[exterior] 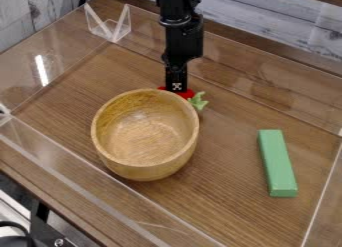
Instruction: Move the red fruit to the left
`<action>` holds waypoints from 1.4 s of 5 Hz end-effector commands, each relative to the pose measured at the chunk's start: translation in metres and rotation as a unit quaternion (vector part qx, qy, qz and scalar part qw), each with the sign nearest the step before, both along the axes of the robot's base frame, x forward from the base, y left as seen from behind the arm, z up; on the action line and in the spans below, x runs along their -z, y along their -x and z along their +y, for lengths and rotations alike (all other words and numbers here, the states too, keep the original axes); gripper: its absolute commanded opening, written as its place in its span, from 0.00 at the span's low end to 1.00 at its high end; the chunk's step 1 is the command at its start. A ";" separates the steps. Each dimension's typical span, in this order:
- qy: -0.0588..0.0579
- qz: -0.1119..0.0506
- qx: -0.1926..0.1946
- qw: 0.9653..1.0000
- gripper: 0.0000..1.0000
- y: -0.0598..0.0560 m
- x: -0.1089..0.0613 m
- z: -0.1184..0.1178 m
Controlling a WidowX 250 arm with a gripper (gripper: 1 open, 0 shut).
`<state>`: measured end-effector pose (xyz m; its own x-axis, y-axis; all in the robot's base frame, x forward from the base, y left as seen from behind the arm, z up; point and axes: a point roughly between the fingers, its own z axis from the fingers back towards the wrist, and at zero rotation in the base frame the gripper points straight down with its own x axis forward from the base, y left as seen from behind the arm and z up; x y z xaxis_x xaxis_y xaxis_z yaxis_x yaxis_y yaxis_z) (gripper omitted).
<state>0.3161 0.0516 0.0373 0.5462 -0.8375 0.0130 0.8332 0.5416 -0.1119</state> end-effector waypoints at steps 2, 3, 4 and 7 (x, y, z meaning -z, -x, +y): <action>-0.001 -0.008 0.026 1.000 0.00 0.000 -0.009 0.009; 0.001 -0.005 0.018 1.000 0.00 0.007 -0.002 0.006; 0.003 -0.001 0.010 1.000 0.00 0.013 0.005 0.002; 0.011 0.012 0.033 0.999 0.00 0.025 0.015 -0.005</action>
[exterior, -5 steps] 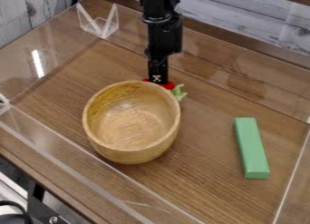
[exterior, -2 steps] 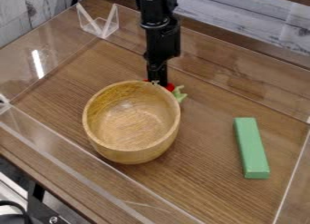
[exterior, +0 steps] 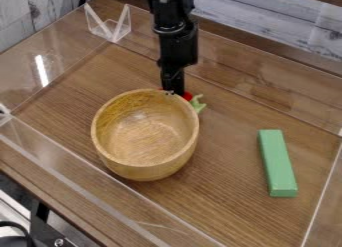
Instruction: Move the red fruit to the left
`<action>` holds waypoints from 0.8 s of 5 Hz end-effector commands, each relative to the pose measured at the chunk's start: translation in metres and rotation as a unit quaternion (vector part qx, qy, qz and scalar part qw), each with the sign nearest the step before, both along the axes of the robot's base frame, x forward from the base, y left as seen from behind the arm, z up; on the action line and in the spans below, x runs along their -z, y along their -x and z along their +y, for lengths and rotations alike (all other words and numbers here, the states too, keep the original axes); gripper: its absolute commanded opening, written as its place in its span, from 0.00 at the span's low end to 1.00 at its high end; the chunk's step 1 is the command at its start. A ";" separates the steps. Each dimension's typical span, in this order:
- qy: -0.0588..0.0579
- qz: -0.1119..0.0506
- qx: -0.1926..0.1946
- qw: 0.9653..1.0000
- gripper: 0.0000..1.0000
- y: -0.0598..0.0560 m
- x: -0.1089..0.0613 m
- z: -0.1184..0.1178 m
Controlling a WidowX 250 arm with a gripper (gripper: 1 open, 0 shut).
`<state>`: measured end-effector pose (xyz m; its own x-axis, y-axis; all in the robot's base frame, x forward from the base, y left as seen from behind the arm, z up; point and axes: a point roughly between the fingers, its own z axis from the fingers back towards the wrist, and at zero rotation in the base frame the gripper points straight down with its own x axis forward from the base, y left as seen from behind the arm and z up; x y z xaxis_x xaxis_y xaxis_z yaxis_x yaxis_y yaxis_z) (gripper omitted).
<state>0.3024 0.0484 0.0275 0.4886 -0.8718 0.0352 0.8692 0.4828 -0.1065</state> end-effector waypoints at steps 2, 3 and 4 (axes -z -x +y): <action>0.009 0.027 -0.003 1.000 0.00 0.009 -0.007 -0.017; 0.010 0.029 0.003 1.000 0.00 0.003 -0.015 -0.021; 0.009 0.031 0.005 0.999 0.00 -0.004 -0.012 -0.019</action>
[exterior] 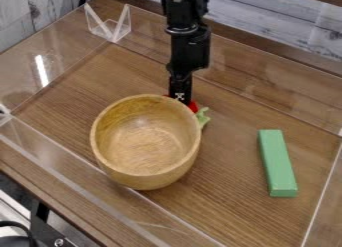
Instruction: Move the red fruit to the left
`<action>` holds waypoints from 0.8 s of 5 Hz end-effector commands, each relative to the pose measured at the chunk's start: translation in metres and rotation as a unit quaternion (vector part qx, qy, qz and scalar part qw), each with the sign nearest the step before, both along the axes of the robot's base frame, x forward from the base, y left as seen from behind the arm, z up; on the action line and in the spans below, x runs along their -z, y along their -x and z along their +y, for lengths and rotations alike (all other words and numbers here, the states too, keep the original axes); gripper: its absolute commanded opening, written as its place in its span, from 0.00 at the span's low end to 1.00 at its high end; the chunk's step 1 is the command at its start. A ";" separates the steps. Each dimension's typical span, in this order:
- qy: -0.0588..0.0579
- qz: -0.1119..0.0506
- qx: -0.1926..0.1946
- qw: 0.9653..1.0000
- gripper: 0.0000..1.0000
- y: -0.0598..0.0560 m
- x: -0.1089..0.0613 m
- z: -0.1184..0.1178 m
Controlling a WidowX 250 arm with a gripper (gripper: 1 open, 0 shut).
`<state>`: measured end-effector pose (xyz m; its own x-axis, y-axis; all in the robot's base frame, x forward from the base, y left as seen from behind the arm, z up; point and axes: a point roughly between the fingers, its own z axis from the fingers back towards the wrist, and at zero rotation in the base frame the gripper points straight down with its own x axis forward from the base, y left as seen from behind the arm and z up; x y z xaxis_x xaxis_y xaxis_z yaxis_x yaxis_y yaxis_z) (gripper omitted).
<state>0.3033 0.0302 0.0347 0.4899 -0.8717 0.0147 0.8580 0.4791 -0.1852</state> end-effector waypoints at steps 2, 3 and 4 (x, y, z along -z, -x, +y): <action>-0.021 -0.023 -0.016 0.999 0.00 -0.013 -0.036 0.014; -0.044 -0.038 -0.055 0.997 0.00 -0.018 -0.070 0.011; -0.045 -0.032 -0.052 0.997 1.00 -0.020 -0.060 -0.003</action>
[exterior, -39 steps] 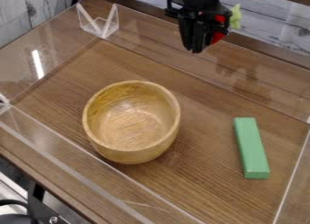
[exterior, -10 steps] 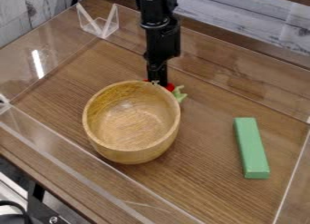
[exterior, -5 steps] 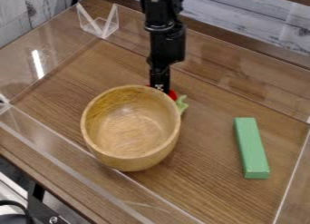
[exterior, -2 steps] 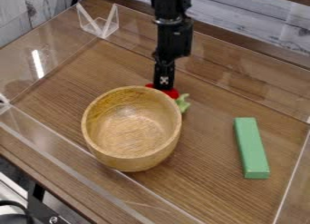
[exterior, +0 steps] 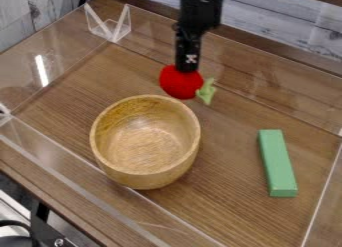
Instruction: Move the red fruit to the left
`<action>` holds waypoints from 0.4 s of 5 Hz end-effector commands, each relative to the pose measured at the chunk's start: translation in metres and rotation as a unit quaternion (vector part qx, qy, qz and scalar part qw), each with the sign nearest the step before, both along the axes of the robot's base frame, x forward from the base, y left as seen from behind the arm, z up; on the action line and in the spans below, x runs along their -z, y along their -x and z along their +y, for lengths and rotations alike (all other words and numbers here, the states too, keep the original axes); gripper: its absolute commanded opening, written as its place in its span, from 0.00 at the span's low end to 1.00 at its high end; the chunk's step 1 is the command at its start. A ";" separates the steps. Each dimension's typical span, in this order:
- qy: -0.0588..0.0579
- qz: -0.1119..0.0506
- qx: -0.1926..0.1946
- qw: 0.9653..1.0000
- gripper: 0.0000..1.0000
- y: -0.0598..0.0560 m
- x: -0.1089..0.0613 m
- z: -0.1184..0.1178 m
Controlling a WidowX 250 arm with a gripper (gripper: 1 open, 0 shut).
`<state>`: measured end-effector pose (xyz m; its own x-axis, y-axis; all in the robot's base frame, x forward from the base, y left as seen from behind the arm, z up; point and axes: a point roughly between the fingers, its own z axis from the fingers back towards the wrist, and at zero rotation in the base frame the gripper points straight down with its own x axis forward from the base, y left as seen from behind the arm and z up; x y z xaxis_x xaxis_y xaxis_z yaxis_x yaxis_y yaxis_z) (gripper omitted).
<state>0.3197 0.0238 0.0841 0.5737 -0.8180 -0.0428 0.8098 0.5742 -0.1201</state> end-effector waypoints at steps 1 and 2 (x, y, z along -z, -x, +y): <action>-0.012 -0.028 -0.050 0.998 0.00 0.003 -0.028 0.022; -0.014 -0.032 -0.057 0.998 1.00 0.008 -0.030 0.015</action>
<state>0.3089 0.0384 0.0970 0.6659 -0.7440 -0.0549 0.7373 0.6676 -0.1034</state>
